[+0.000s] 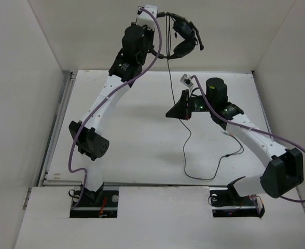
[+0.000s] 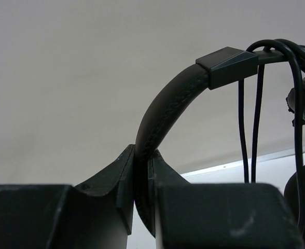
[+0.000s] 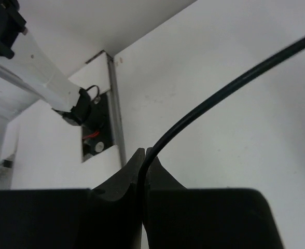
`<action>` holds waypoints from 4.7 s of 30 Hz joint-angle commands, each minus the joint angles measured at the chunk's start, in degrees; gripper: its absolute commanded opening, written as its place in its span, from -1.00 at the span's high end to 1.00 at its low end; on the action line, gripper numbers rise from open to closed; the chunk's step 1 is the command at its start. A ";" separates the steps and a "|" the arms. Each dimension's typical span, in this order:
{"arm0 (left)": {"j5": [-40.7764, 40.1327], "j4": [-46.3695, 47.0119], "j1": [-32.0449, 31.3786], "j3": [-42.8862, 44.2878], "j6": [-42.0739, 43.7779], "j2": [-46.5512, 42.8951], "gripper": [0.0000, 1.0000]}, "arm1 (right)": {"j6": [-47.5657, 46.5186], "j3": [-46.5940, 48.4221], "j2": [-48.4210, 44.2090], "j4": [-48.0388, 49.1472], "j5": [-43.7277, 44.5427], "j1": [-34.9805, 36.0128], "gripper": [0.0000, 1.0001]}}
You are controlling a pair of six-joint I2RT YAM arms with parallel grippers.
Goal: Wrap the headphones
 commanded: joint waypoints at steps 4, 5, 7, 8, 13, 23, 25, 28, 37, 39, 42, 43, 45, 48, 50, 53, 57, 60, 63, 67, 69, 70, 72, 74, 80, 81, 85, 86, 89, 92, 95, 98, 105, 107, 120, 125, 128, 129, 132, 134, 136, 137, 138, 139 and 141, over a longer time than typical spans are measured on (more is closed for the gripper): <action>-5.50 6.92 -0.85 -10.91 5.56 -2.62 0.98 | -31.84 18.38 1.37 -32.27 17.82 0.98 1.00; -5.33 6.39 -1.03 -12.66 5.91 -2.89 0.98 | -34.84 20.15 1.55 -34.75 21.08 0.98 1.00; -4.98 4.64 -1.55 -15.13 6.53 -3.50 0.98 | -40.99 22.62 1.64 -38.36 28.02 0.98 1.00; -4.80 3.59 -1.91 -16.19 6.62 -3.77 0.98 | -44.07 23.58 1.81 -39.77 31.54 0.98 1.00; -0.85 -3.53 -4.89 -18.66 7.93 -4.65 0.98 | -55.86 25.61 2.87 -42.86 48.34 1.59 1.00; 6.27 -15.23 -8.85 -18.40 7.15 -4.12 0.98 | -71.42 22.19 3.48 -29.87 69.18 3.09 1.00; 7.24 -16.81 -8.94 -18.39 6.71 -4.12 0.98 | -73.36 20.87 3.48 -25.39 71.91 3.09 1.00; 9.78 -18.92 -8.94 -18.31 5.39 -4.47 0.98 | -74.16 19.21 3.48 -20.55 72.88 2.56 1.00; 21.90 -22.00 -8.85 -18.13 0.65 -7.63 0.98 | -70.13 10.24 1.81 -7.62 67.71 -1.04 1.00; 23.93 -22.26 -8.77 -18.13 -0.58 -8.16 0.98 | -67.66 10.06 1.64 -8.05 66.03 -1.74 1.00; 25.95 -22.70 -8.59 -18.39 -1.20 -8.78 0.98 | -65.02 9.97 1.29 -8.76 63.31 -2.89 1.00; 26.57 -22.96 -8.59 -18.39 -1.20 -8.87 0.98 | -63.88 10.14 1.29 -8.93 62.00 -3.33 1.00; 28.24 -23.23 -8.68 -18.74 -1.20 -9.13 0.98 | -61.60 10.76 1.29 -9.37 60.06 -4.47 1.00; 30.53 -24.11 -8.94 -18.83 -1.03 -9.22 0.98 | -58.35 12.51 1.37 -11.39 56.90 -5.70 0.99; 31.58 -24.81 -9.11 -18.75 -1.11 -9.13 0.98 | -55.10 14.18 1.37 -12.97 53.39 -6.84 0.96; 34.21 -24.99 -8.94 -18.66 -1.47 -9.48 0.98 | -50.01 16.47 1.46 -15.95 46.72 -8.95 0.92; 36.76 -25.43 -8.68 -17.96 -1.64 -9.66 0.98 | -43.15 17.09 1.46 -16.93 38.10 -11.76 0.86; 40.10 -25.60 -8.33 -17.95 -2.34 -10.36 0.98 | -38.49 16.30 1.55 -16.06 32.47 -14.22 0.86; 42.57 -25.87 -8.41 -17.87 -2.61 -11.06 0.98 | -33.74 15.42 1.99 -14.65 27.55 -16.51 0.87; 44.50 -26.04 -8.68 -17.17 -3.05 -11.85 0.98 | -28.03 13.93 2.34 -12.19 22.71 -18.62 0.87; 46.78 -26.04 -8.76 -16.64 -3.49 -12.29 0.98 | -24.16 13.14 2.78 -10.79 19.11 -19.85 0.86; 47.66 -26.04 -8.76 -16.11 -3.84 -12.29 0.98 | -22.15 12.70 2.95 -10.00 17.09 -20.46 0.85; 48.81 -25.34 -8.33 -14.80 -5.68 -12.38 0.98 | -17.40 11.65 3.57 -7.89 12.00 -21.43 0.85; 50.47 -25.08 -7.89 -12.43 -7.35 -11.77 0.98 | -12.05 10.24 4.01 -4.65 7.51 -22.40 0.84; 55.22 -23.15 -7.36 -5.13 -13.85 -9.40 0.98 | 3.61 5.49 5.33 8.63 -2.87 -23.63 0.72; 56.01 -22.62 -7.36 -4.34 -14.90 -9.13 0.98 | 5.54 5.05 5.33 10.47 -3.92 -23.63 0.71; 56.81 -21.21 -7.18 -2.49 -17.72 -8.25 0.98 | 12.31 3.30 5.68 16.54 -6.39 -24.33 0.59; 56.90 -20.69 -7.01 -1.88 -18.51 -7.90 0.98 | 13.98 2.59 5.77 18.21 -6.92 -24.51 0.56; 56.28 -19.19 -6.39 0.84 -20.62 -6.76 0.98 | 20.82 -0.21 5.77 25.31 -8.41 -24.95 0.47; 56.02 -17.52 -6.30 2.96 -22.73 -5.62 0.98 | 28.65 -3.03 5.86 34.27 -9.12 -24.78 0.42; 55.41 -15.15 -6.13 4.89 -25.19 -4.48 0.98 | 37.00 -5.84 6.64 43.95 -8.60 -22.59 0.37; 53.39 -12.34 -5.51 7.09 -27.65 -3.33 0.98 | 41.06 -8.22 7.43 49.24 -7.45 -19.69 0.32; 47.85 -7.86 -4.20 12.10 -30.73 -1.05 0.97 | 41.24 -10.95 8.93 51.18 -5.78 -12.04 0.25; 45.22 -6.54 -3.58 12.63 -30.91 -0.69 0.97 | 41.33 -11.56 9.19 52.06 -6.57 -10.02 0.24; 30.19 -4.86 5.82 15.27 -22.48 1.24 0.96 | 35.63 -17.10 4.98 47.77 -9.65 -4.30 0.30; 20.79 -2.40 7.49 15.53 -18.79 2.21 0.96 | 31.41 -17.01 3.92 42.66 -10.17 -4.03 0.40; 15.08 -1.61 7.85 15.44 -17.20 2.73 0.96 | 29.39 -16.57 3.66 40.64 -10.18 -3.86 0.61; 13.58 -1.44 7.93 15.44 -16.77 2.91 0.96 | 28.42 -16.22 3.66 39.24 -9.83 -3.86 0.68; 11.46 -1.26 7.76 15.36 -16.50 3.17 0.95 | 22.98 -12.98 4.01 30.21 -9.56 -3.59 0.88; 10.41 -1.26 7.23 15.27 -15.89 3.26 0.95 | 18.50 -10.61 4.45 24.32 -9.12 -3.24 0.99; 8.04 -1.08 6.62 14.92 -14.48 3.35 0.95 | 13.15 -7.89 4.89 17.30 -7.72 -2.63 1.00; 7.07 -0.56 6.36 14.48 -13.34 3.44 0.95 | 11.38 -7.00 4.89 14.91 -7.28 -2.28 1.00; 5.41 0.23 6.09 13.69 -11.59 3.44 0.96 | 7.88 -5.43 4.63 10.97 -6.58 -1.67 1.00; 3.57 1.11 6.00 12.73 -10.44 3.44 0.96 | 4.97 -4.02 4.36 7.36 -5.79 -1.23 1.00; 0.66 3.13 5.91 10.53 -8.86 3.17 0.96 | -0.91 -1.03 3.84 -0.28 -3.25 -0.52 1.00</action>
